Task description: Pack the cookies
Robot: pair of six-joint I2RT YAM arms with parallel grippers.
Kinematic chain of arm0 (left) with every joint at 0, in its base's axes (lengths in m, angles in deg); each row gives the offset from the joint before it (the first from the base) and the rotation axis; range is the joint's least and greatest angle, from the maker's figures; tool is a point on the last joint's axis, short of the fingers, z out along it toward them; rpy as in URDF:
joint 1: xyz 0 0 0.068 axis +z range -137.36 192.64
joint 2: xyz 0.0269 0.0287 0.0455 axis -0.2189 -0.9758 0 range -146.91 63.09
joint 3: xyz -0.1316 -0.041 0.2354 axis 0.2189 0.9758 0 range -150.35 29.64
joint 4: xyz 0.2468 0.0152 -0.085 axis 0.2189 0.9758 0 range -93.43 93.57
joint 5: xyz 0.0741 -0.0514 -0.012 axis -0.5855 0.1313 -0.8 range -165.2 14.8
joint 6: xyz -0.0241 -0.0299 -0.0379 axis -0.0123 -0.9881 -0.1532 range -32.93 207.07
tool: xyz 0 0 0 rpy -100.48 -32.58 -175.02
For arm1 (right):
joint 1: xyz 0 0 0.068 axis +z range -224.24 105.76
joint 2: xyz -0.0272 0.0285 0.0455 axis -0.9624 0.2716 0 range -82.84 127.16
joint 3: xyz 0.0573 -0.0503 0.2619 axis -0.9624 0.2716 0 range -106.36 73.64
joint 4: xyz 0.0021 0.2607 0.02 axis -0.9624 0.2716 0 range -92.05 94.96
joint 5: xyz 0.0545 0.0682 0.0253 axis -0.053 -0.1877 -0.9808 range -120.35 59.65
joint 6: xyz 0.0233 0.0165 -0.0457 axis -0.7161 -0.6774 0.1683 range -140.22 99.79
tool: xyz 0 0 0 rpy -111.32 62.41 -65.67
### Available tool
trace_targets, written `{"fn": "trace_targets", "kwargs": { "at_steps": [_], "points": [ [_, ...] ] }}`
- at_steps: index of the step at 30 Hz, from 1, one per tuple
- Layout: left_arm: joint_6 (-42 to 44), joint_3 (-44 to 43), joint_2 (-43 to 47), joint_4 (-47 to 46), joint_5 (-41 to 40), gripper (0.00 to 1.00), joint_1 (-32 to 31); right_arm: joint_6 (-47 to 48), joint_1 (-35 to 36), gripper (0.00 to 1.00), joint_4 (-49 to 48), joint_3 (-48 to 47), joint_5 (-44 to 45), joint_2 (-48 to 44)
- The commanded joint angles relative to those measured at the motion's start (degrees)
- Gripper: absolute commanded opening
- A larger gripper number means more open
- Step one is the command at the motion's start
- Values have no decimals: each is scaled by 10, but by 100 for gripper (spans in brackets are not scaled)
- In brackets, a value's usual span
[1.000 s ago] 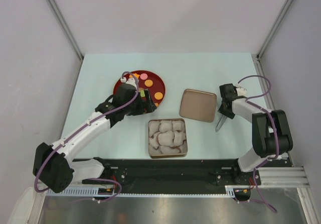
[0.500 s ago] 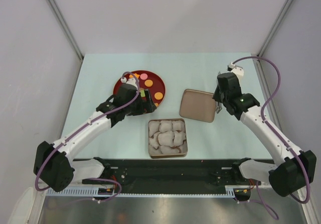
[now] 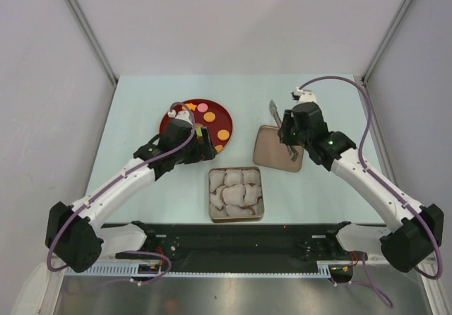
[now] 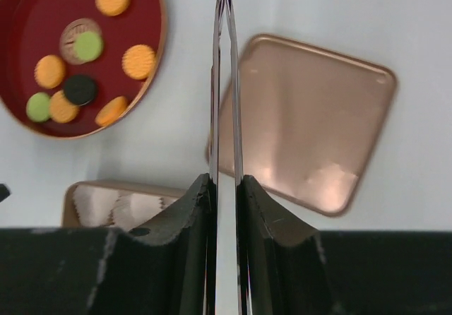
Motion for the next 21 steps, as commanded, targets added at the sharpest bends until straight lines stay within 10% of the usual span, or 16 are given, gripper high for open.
{"fn": "trace_targets", "kwargs": {
  "at_steps": [1,21],
  "points": [
    [3,-25,46,23,-41,99,-2,76,53,18,-37,-87,-80,61],
    [-5,40,134,53,-61,100,96,122,134,41,3,-247,-144,284]
  ]
}}
